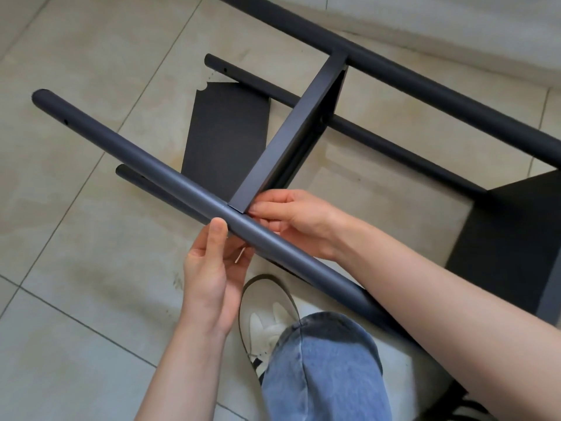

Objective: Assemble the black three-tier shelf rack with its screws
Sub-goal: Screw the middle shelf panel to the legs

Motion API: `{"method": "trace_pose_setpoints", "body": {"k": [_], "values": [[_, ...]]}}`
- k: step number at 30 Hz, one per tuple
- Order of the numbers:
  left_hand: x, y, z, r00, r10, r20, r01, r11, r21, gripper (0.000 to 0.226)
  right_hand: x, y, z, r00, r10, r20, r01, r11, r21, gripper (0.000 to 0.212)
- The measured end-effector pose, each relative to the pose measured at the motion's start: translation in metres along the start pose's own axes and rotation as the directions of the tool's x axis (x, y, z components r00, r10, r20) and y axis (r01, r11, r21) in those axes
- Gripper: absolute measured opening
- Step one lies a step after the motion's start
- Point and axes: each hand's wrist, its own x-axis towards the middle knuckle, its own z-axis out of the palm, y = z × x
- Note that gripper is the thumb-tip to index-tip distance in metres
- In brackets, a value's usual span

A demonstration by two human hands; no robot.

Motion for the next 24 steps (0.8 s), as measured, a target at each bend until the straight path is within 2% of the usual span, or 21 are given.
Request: {"method": "trace_pose_setpoints", "body": {"k": [7, 11, 15, 18, 24], "values": [[-0.0026, -0.0007, 0.0038, 0.999, -0.021, -0.046, 0.021, 1.000, -0.016, 0.050, 0.0001, -0.0003, -0.0021, 0.996, 0.072, 0.050, -0.072, 0.997, 0.003, 0.017], [0.0008, -0.0005, 0.0014, 1.000, -0.029, -0.007, 0.029, 0.999, -0.030, 0.066, 0.0025, -0.0012, -0.0023, 0.994, 0.091, 0.058, -0.092, 0.996, 0.010, 0.009], [0.0026, -0.0012, -0.0004, 0.999, -0.025, 0.020, 0.026, 0.999, -0.037, 0.064, 0.0034, -0.0014, -0.0055, 0.990, 0.096, 0.099, -0.098, 0.995, 0.019, 0.015], [0.0025, -0.0017, -0.0014, 0.999, -0.028, 0.021, 0.029, 0.999, -0.046, 0.063, 0.0043, -0.0008, -0.0060, 0.987, 0.115, 0.113, -0.121, 0.992, 0.042, 0.009], [0.0012, -0.0020, -0.0021, 0.998, -0.060, 0.035, 0.063, 0.995, -0.074, 0.065, 0.0044, -0.0035, -0.0040, 0.983, 0.156, 0.100, -0.155, 0.988, -0.022, 0.015]]}}
